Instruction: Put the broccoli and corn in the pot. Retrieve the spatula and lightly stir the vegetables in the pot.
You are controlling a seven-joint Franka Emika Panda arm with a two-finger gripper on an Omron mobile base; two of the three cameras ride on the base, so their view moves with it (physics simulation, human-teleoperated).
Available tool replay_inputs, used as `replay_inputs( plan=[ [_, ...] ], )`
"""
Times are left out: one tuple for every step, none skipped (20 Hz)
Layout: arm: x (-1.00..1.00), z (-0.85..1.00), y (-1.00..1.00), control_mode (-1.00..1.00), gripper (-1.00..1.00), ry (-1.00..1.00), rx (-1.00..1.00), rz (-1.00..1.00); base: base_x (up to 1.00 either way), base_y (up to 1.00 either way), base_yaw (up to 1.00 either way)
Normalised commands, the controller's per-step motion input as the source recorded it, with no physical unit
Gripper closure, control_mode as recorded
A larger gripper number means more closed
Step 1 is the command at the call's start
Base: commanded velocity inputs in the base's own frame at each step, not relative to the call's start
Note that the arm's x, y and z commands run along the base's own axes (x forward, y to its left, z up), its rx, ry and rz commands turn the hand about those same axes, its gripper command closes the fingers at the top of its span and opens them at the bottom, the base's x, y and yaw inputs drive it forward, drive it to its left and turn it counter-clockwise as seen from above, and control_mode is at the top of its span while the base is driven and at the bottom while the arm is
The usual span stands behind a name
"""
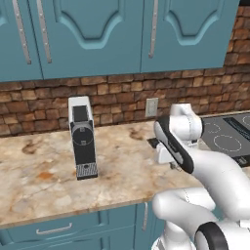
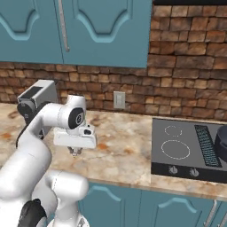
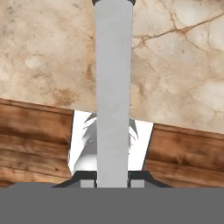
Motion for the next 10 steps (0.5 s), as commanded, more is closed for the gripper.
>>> replay_inputs(
  plan=[
    [-0.58,1.0,0.0,-1.0,1.0,0.0,0.0,0.08,0.0,0.0,0.0],
    [-0.43,1.0,0.0,-1.0,1.0,0.0,0.0,0.08,0.0,0.0,0.0],
    [-0.33,1.0,0.0,-1.0,1.0,0.0,0.0,0.09,0.0,0.0,0.0],
    [-0.17,1.0,0.0,-1.0,1.0,0.0,0.0,0.12,0.0,0.0,0.0],
    [0.0,0.98,0.0,-1.0,1.0,0.0,0.0,0.11,0.0,0.0,0.0],
    [0.0,0.78,0.0,-1.0,1.0,0.0,0.0,0.01,0.0,0.0,0.0],
    [0.09,0.58,0.0,-1.0,1.0,-0.01,0.0,0.0,0.0,0.0,0.0],
    [0.25,0.54,0.0,-1.0,1.0,-0.02,0.0,-0.02,0.0,0.0,0.0],
    [0.29,0.5,0.0,-1.0,1.0,-0.02,0.0,-0.06,0.0,0.0,0.0],
    [0.16,0.4,0.0,-1.0,1.0,-0.03,0.0,-0.06,0.0,0.0,0.0]
  ],
)
